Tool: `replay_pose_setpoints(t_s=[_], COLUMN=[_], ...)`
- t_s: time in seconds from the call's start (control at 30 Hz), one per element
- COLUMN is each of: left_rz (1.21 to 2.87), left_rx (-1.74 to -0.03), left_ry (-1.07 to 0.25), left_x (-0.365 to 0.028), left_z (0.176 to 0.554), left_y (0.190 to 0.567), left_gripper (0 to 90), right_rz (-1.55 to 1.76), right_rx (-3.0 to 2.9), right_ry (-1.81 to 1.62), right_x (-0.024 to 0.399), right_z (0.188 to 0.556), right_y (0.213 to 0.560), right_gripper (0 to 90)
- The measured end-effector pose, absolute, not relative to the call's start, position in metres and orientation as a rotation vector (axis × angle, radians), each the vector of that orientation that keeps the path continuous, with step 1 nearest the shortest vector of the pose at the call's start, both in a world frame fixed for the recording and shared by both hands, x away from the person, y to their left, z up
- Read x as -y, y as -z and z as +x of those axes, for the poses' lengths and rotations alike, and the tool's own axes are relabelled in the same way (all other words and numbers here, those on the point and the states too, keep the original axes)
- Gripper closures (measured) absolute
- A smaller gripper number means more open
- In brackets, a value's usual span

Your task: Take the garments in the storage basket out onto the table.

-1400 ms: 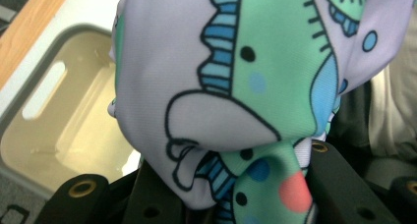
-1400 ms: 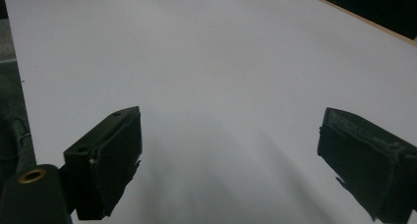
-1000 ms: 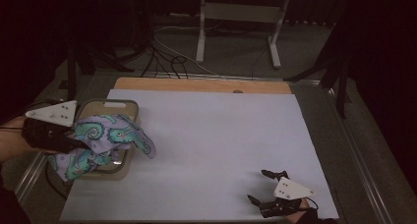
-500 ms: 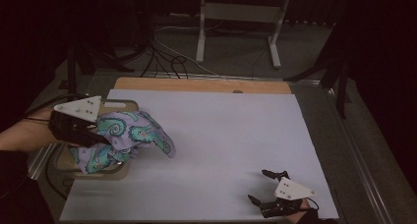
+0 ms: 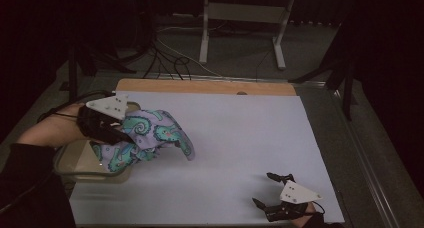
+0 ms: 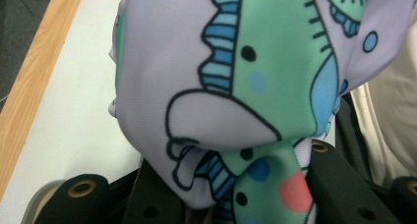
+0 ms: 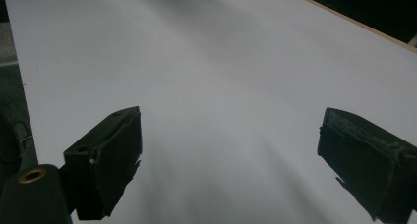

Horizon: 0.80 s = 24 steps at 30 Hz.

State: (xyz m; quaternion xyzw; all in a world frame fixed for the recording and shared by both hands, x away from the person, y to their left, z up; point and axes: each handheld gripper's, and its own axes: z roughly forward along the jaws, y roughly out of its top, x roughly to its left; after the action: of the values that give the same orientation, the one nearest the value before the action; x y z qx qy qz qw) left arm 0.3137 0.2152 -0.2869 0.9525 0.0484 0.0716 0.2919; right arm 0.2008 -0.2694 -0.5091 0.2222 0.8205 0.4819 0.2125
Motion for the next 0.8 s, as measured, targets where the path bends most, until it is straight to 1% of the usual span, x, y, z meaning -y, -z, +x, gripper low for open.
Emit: replay_pose_setpoints(t_s=[0.07, 0.1, 0.23, 0.27, 0.53, 0.8], left_rz=[2.540, 2.547, 2.554, 2.554, 2.543, 2.506], left_rx=[-0.130, -0.116, -0.090, -0.090, -0.080, -0.119], left_ry=[-0.184, -0.181, -0.164, -0.164, -0.160, -0.210], left_x=[-0.211, -0.202, -0.185, -0.185, -0.150, -0.120], left_z=[0.315, 0.317, 0.320, 0.320, 0.327, 0.334], left_y=[0.288, 0.289, 0.291, 0.291, 0.288, 0.285], left_gripper=[68.4, 68.4, 68.4, 68.4, 68.3, 68.0], right_rz=[0.617, 0.619, 0.623, 0.623, 0.618, 0.628], right_rx=[-2.278, -2.278, -2.280, -2.280, -2.268, -2.242], right_ry=[-1.342, -1.341, -1.338, -1.338, -1.338, -1.338], right_x=[0.269, 0.269, 0.270, 0.270, 0.273, 0.275], right_z=[0.201, 0.201, 0.200, 0.200, 0.200, 0.200], right_y=[0.509, 0.509, 0.509, 0.509, 0.508, 0.507], right_gripper=[10.0, 10.0, 10.0, 10.0, 10.0, 10.0])
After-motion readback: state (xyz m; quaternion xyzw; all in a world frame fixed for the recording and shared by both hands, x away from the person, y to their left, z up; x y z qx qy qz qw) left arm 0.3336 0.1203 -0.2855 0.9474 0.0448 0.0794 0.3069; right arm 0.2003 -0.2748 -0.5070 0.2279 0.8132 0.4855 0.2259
